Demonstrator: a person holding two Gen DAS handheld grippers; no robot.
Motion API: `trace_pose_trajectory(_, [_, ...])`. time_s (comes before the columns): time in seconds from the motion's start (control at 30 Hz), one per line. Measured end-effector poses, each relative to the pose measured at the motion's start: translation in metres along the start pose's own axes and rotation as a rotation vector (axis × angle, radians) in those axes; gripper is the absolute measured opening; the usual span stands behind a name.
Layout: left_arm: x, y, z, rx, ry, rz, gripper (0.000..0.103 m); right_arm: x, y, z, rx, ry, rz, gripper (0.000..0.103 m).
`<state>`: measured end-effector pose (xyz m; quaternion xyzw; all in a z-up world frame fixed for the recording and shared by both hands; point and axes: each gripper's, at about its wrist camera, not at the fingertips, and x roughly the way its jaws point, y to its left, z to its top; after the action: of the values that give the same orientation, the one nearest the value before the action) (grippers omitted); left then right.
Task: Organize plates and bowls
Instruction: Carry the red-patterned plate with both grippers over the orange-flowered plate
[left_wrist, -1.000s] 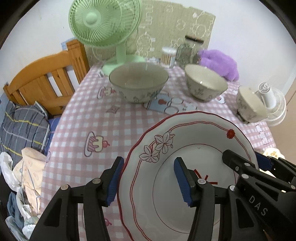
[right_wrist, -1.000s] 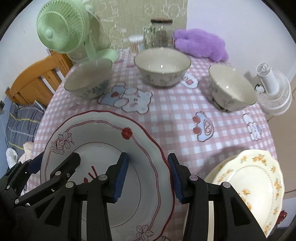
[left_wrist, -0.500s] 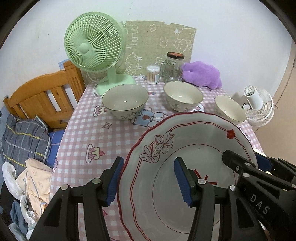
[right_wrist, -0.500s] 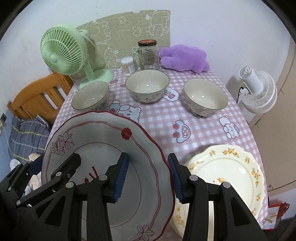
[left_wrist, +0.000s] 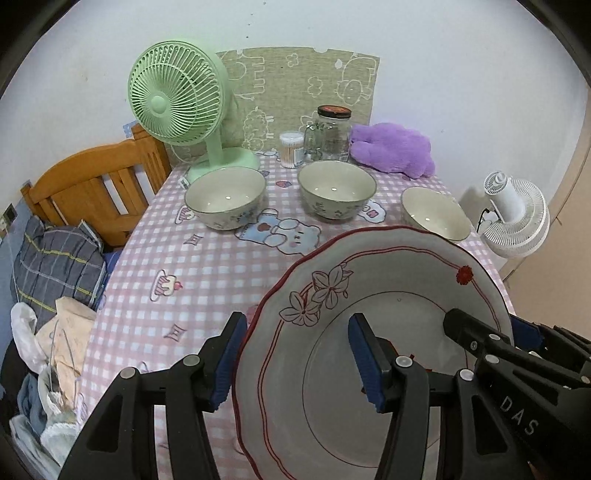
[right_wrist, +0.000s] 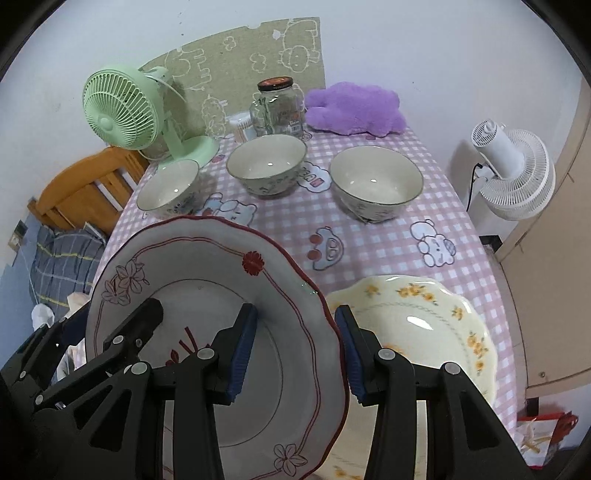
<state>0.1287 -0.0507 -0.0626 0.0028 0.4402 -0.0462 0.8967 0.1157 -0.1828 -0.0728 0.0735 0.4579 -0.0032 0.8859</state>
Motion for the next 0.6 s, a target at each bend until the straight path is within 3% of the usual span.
trace_pose_trajectory(0.3, [0.006,-0.046,-0.009,-0.010,0.014,-0.020,0.057,-0.004,-0.052,-0.005,-0.007,0.009,-0.017,0.048])
trace_pose_trajectory(0.6, [0.029,-0.090,-0.022,-0.016,0.077,-0.067,0.057,0.005,-0.101,-0.015,0.014,0.037,-0.053,0.048])
